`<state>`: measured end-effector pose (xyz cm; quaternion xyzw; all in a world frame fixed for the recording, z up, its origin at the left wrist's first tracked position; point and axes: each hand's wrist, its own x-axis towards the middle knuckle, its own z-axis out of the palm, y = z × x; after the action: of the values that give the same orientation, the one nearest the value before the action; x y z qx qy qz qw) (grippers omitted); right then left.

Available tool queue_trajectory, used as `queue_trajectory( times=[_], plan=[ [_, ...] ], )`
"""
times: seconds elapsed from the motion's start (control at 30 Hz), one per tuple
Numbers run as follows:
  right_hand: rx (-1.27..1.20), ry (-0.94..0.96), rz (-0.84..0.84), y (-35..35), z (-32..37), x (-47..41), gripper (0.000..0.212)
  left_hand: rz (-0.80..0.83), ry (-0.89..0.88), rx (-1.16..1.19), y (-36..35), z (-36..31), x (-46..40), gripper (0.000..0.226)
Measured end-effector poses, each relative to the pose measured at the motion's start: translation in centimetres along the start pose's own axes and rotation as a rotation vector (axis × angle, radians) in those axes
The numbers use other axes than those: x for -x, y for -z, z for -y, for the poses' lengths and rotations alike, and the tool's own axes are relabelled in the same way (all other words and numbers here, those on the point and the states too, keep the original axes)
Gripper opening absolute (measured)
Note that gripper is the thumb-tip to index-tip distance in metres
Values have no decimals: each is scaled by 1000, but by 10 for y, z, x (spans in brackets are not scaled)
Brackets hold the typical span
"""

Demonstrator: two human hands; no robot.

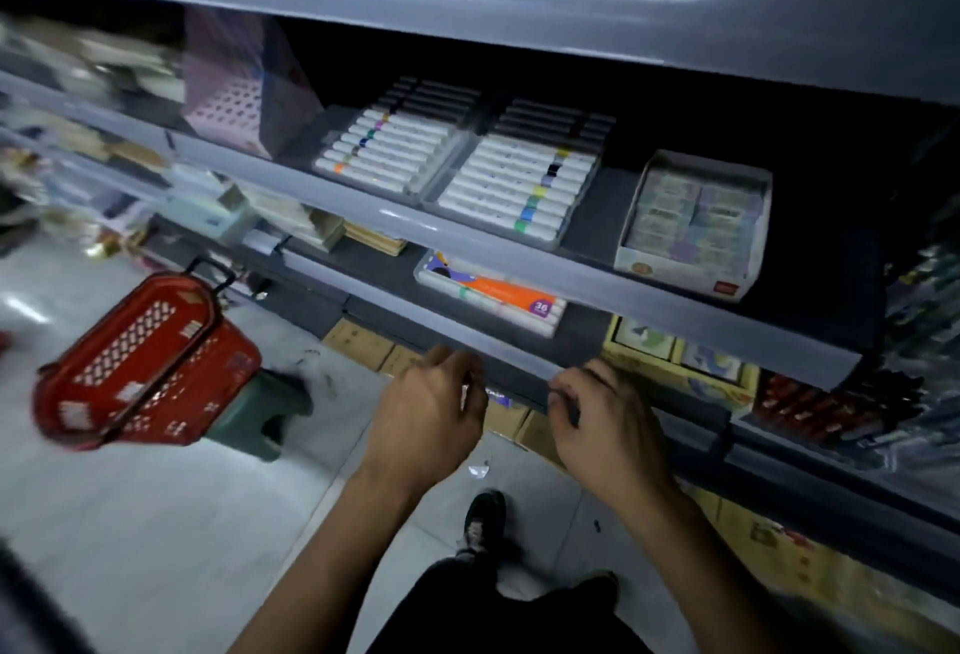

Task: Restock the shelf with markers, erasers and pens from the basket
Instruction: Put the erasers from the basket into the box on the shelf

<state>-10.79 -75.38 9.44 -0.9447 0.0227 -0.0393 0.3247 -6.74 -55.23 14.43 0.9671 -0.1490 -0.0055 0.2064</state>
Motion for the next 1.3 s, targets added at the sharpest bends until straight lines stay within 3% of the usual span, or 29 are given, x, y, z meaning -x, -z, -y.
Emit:
queue_trajectory(
  times=[0.27, 0.4, 0.97, 1.3],
  plan=[
    [-30, 66, 165, -48, 44, 6, 10, -10, 247, -62, 20, 61, 61, 22],
    [-10, 85, 167, -72, 82, 6, 10, -63, 325, -50, 39, 103, 86, 20],
    [183, 458, 502, -260, 354, 10, 18, -302, 769, 13, 146, 349, 264, 18],
    [226, 514, 715, -345, 422, -31, 31, -302, 979, 95, 150, 446, 282, 20]
  ],
)
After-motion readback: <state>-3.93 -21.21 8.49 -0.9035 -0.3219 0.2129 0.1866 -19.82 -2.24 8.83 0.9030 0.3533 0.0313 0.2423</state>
